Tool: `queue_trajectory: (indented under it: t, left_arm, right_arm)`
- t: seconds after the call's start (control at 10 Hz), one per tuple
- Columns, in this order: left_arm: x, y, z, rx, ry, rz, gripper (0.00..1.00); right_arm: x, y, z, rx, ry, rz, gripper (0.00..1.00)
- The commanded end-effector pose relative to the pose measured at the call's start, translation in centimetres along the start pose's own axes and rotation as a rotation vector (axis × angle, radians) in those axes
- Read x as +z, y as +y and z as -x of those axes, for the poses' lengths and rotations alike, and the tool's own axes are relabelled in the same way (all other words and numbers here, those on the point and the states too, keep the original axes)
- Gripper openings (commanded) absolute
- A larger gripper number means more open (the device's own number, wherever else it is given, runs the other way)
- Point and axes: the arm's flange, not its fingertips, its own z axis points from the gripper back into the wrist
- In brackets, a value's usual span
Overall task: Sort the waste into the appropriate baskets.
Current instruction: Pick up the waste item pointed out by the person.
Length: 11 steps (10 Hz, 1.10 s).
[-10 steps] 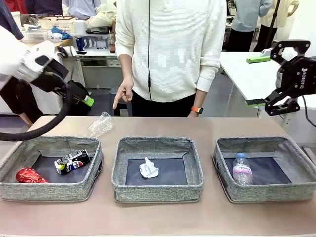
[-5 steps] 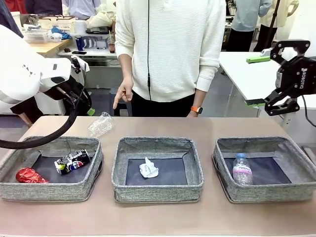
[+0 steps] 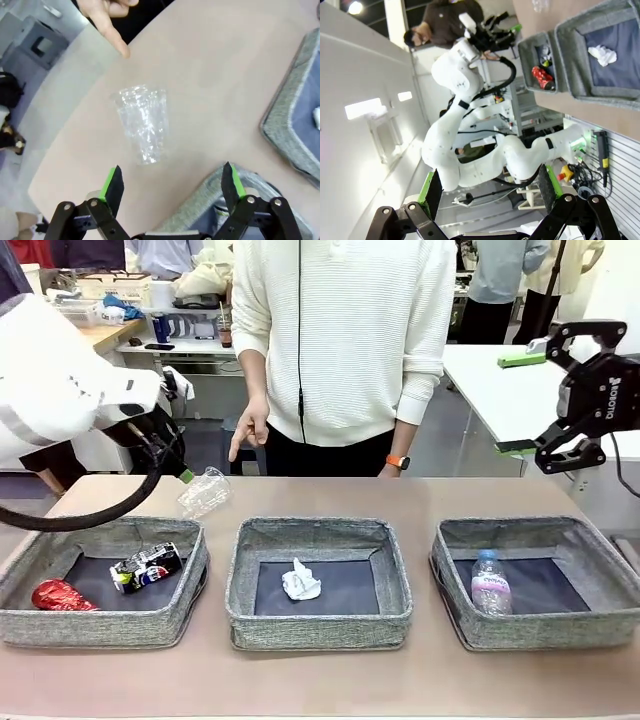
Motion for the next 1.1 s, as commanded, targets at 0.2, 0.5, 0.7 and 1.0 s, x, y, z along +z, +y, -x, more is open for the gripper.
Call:
queue_trajectory:
  t: [0.2, 0.5, 0.7, 1.0]
  left_arm:
    - [-5.9, 4.6, -3.9, -0.018, 0.108, 0.054, 1.00]
    - [-9.8, 6.6, -4.5, 0.026, 0.186, 0.082, 1.00]
    - [-12.5, 7.7, -4.2, 0.065, 0.231, 0.108, 1.00]
    - [-14.8, 8.1, -3.4, 0.104, 0.266, 0.160, 1.00]
  right_arm:
    - [-0.2, 0.2, -0.3, 0.025, 0.002, -0.024, 1.00]
    - [-0.2, 0.2, -0.3, 0.025, 0.002, -0.024, 1.00]
    - [-0.2, 0.2, -0.3, 0.025, 0.002, -0.024, 1.00]
    - [-0.2, 0.2, -0.3, 0.025, 0.002, -0.024, 1.00]
